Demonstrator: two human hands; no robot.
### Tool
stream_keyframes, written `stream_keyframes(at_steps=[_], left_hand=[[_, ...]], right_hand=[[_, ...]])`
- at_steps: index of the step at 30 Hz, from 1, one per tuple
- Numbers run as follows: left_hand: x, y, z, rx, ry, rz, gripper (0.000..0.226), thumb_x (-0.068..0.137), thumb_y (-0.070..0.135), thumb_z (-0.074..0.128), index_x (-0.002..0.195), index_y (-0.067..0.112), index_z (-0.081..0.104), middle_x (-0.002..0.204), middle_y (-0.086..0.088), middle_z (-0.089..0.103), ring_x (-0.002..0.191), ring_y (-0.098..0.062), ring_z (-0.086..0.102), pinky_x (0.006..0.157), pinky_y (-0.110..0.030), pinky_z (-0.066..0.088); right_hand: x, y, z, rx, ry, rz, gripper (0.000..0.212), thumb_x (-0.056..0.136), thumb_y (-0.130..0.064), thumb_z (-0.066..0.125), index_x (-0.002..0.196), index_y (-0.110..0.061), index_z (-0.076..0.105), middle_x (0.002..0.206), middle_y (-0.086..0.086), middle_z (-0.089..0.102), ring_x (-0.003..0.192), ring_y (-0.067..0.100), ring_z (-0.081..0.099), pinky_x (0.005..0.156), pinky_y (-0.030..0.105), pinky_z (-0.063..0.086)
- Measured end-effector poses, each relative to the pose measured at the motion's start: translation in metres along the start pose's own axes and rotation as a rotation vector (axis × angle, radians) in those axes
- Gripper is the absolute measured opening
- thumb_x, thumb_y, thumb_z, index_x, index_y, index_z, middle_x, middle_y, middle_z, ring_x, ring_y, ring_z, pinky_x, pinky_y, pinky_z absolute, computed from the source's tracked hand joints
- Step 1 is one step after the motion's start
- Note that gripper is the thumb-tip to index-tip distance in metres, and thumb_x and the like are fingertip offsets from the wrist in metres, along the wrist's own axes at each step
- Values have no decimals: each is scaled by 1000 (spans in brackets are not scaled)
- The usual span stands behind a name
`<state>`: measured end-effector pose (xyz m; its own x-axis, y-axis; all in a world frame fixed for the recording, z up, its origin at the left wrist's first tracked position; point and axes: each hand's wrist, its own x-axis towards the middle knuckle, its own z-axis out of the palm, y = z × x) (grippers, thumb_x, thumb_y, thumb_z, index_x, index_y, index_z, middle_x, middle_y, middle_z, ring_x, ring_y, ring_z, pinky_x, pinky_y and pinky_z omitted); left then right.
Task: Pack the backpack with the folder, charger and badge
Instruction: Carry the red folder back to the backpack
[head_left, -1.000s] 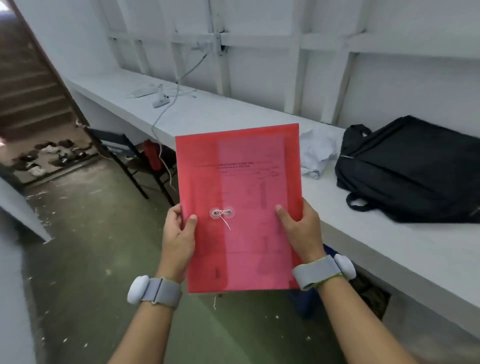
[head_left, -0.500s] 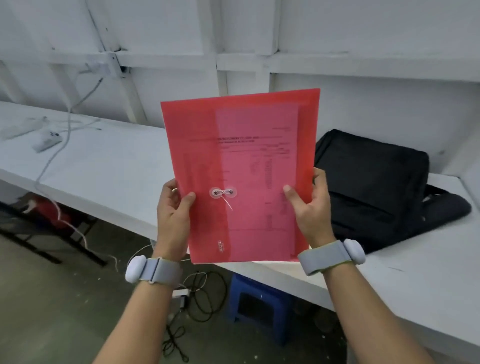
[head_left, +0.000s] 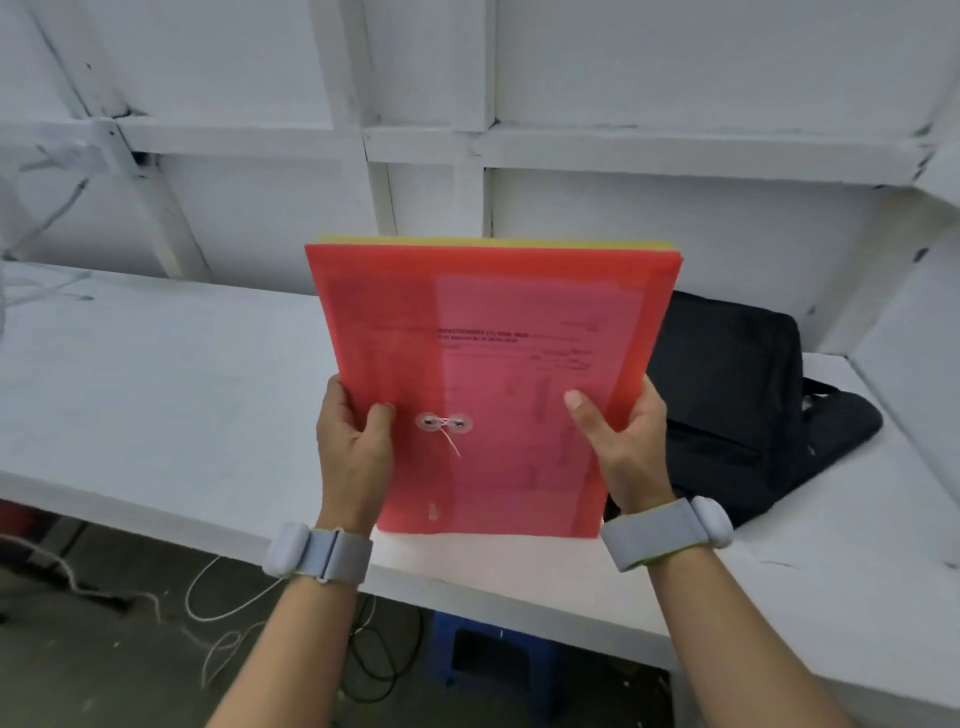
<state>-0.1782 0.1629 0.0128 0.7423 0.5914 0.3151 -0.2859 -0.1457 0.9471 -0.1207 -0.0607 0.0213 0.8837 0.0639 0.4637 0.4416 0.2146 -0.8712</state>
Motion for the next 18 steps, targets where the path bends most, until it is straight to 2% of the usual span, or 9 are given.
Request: stream_keyframes(at_steps=[2, 5, 8, 10, 12, 15, 18], left_hand=[[11, 0, 0, -17, -2, 11, 15, 77, 10, 49, 92, 10, 53, 83, -4, 55, 74, -16, 49, 70, -37, 43], [17, -6, -5, -35, -54, 11, 18, 76, 8, 48, 94, 9, 52, 84, -4, 55, 75, -14, 49, 70, -35, 43], [12, -25, -13, 19, -121, -22, 22, 74, 9, 49, 96, 15, 52, 90, -15, 58, 79, -18, 53, 72, -45, 48], [13, -40, -18, 62, -165, -65, 22, 75, 17, 52, 97, 19, 53, 96, -17, 61, 80, -23, 56, 77, -53, 50], [12, -50, -20, 85, -200, -124, 22, 78, 33, 59, 98, 24, 57, 96, -8, 65, 87, -27, 61, 84, -57, 51], [9, -48, -17, 70, -207, -188, 49, 76, 58, 68, 113, 28, 55, 114, 6, 63, 106, -18, 61, 94, -48, 52], [14, -36, -3, -73, -100, -261, 84, 75, 52, 74, 142, 30, 28, 145, 5, 36, 123, -13, 48, 98, -31, 44]], right_hand=[[2, -2, 5, -22, 31, -4, 42, 77, -23, 75, 113, -6, 62, 100, 2, 74, 95, 23, 72, 81, 34, 58], [-2, 4, 10, -58, 46, 30, 34, 78, -13, 76, 110, -11, 64, 100, -1, 75, 95, 22, 72, 81, 34, 58], [-6, 7, 11, -72, 53, 80, 34, 77, -14, 80, 108, -15, 65, 100, 0, 75, 97, 22, 72, 83, 36, 58], [-3, 3, 15, -105, 91, 73, 29, 74, -19, 79, 101, -18, 68, 94, -3, 76, 92, 19, 72, 81, 33, 58], [2, -6, 18, -141, 149, 49, 24, 72, -22, 78, 94, -19, 69, 87, -5, 76, 86, 16, 73, 78, 32, 59], [8, -15, 18, -105, 288, 19, 18, 73, -21, 78, 88, -21, 70, 80, -9, 75, 80, 12, 72, 74, 29, 58], [16, -20, 16, 46, 470, 33, 18, 81, -10, 76, 96, -18, 68, 89, -5, 75, 89, 18, 72, 84, 37, 58]])
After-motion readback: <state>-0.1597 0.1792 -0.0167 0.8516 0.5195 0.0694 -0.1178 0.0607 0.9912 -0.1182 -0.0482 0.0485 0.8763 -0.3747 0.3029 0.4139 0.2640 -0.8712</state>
